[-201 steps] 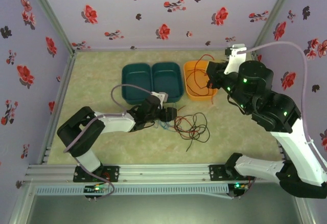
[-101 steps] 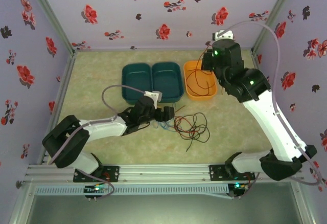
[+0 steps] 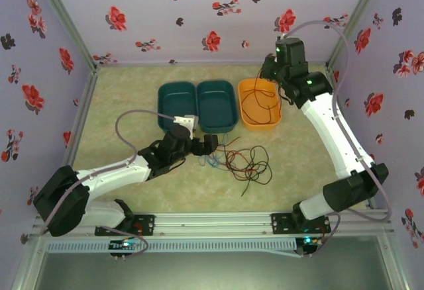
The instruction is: Untangle the cables
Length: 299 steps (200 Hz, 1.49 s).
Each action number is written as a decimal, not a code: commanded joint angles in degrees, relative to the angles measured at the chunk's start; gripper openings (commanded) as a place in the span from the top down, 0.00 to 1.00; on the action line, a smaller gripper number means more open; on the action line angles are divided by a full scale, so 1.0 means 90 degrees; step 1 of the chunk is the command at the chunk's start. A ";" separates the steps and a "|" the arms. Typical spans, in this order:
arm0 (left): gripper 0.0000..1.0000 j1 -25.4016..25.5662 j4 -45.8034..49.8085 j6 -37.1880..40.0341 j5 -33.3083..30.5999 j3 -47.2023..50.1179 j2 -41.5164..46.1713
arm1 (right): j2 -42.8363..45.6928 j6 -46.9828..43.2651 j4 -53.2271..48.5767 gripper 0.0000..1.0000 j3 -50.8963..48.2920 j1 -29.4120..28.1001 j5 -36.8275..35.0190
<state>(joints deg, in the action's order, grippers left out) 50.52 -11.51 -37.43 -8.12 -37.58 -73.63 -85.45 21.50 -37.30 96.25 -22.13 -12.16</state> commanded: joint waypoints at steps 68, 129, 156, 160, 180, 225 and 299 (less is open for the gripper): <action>0.00 0.0036 0.0173 0.0337 -0.0550 0.0044 0.0183 | -0.0982 0.0692 0.0453 1.00 -0.0206 0.0448 0.0477; 0.00 0.0041 0.0380 0.0369 -0.0592 -0.0053 0.0113 | -0.1933 0.0697 0.0947 1.00 -0.0249 0.0690 0.0439; 0.00 0.0041 0.0361 0.0370 -0.0570 -0.0043 0.0102 | -0.2471 0.0571 0.0952 1.00 0.0020 0.0741 0.0359; 0.00 0.0041 0.0361 0.0385 -0.0558 -0.0044 0.0090 | -0.2553 0.0547 0.0944 1.00 0.0086 0.0746 0.0339; 0.00 0.0041 0.0375 0.0410 -0.0509 -0.0094 0.0035 | -0.2932 0.0435 0.0799 1.00 0.0347 0.0774 0.0251; 0.00 0.0041 0.0333 0.0415 -0.0292 -0.0206 -0.0206 | -0.3440 0.0452 0.0629 1.00 0.0378 0.0836 0.0121; 0.00 0.0060 0.0234 0.0345 -0.0184 -0.0225 -0.0289 | -0.3710 0.0874 0.0595 1.00 -0.0342 0.0850 0.0468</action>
<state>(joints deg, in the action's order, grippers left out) 50.63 -8.91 -35.14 -10.28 -37.78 -75.81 -117.36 27.18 -30.41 95.79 -14.87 -9.10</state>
